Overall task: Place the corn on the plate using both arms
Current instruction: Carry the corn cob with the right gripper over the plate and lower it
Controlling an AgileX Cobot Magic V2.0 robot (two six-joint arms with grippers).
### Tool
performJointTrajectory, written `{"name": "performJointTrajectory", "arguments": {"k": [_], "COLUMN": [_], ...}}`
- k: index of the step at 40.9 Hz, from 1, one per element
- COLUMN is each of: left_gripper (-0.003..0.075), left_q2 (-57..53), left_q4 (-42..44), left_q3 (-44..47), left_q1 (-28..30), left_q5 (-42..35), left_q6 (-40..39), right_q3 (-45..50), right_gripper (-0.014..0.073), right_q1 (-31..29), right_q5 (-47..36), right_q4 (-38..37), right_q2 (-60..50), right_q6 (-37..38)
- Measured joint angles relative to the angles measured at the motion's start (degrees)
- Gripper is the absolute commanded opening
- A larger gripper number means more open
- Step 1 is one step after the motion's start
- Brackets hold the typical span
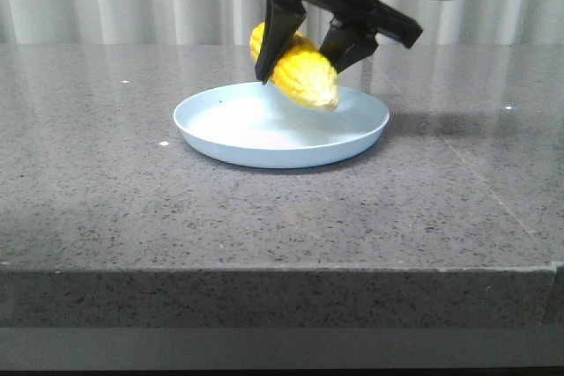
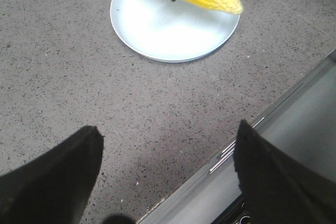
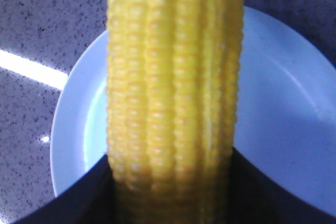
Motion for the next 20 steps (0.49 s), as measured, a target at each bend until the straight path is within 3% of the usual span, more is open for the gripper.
{"name": "performJointTrajectory", "arguments": {"k": [7, 20], "left_gripper": [0.0512, 0.0512], "left_q2": [0.0, 0.0], "left_q4": [0.0, 0.0], "left_q3": [0.0, 0.0], "left_q1": [0.0, 0.0], "left_q5": [-0.1, -0.1], "left_q6": [0.0, 0.0], "right_q3": [0.0, 0.0], "right_gripper": [0.0619, 0.0624], "right_q1": [0.0, 0.0], "right_q5": [-1.2, -2.0], "right_q4": [0.2, 0.2], "right_q2": [1.5, 0.1], "right_q6": [0.1, -3.1]}}
